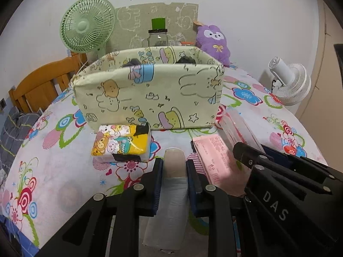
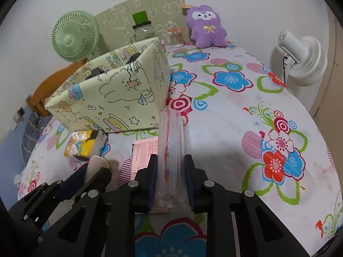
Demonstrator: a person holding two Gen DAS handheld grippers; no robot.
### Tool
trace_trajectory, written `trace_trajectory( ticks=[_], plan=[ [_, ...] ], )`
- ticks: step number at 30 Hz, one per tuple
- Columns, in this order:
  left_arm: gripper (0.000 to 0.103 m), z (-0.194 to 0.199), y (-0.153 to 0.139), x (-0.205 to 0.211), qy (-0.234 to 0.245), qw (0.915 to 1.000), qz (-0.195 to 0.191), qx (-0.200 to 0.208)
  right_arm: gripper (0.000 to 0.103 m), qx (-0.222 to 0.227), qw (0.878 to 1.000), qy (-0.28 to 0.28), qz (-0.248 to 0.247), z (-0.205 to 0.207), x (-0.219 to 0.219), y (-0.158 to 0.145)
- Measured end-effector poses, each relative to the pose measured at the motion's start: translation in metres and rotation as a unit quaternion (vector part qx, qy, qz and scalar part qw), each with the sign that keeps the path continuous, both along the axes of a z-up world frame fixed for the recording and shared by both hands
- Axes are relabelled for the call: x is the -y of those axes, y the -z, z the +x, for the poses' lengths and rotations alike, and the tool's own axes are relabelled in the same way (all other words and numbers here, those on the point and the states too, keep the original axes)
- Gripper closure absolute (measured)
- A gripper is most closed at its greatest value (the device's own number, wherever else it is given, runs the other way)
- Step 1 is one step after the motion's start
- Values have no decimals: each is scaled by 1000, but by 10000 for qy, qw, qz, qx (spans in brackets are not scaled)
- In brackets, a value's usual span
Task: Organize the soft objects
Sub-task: 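Grasp the white towel roll with the left gripper while the right gripper grasps the clear tube bag, then carry the towel roll and clear tube bag over the fabric box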
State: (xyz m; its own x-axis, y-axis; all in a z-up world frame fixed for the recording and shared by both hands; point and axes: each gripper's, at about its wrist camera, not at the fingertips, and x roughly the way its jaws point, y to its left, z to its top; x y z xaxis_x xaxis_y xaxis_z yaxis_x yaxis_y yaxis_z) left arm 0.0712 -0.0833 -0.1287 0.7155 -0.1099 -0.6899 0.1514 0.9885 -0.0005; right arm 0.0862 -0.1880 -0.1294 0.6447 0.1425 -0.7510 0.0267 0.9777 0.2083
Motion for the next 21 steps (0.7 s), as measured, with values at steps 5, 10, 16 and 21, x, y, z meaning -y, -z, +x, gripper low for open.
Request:
trace_trajectory(
  ticks=[5,10,16,21],
  plan=[
    [83,-7,-21,4,75,9998,-60,155,77,239,9997,45,-16,-10,3,-23],
    [83,-15,-43,3,114,9994,-71,331,77,478,9988,71,-17,-20,3,-50],
    [83,-17,-65,-2,89,9990,-125,430,77,591,9982,22,-114,-23,-4,-75],
    [83,-19,-81,-7,112,9984,-131,538,77,717,9972,19,-221,-25,-11,-93]
  ],
)
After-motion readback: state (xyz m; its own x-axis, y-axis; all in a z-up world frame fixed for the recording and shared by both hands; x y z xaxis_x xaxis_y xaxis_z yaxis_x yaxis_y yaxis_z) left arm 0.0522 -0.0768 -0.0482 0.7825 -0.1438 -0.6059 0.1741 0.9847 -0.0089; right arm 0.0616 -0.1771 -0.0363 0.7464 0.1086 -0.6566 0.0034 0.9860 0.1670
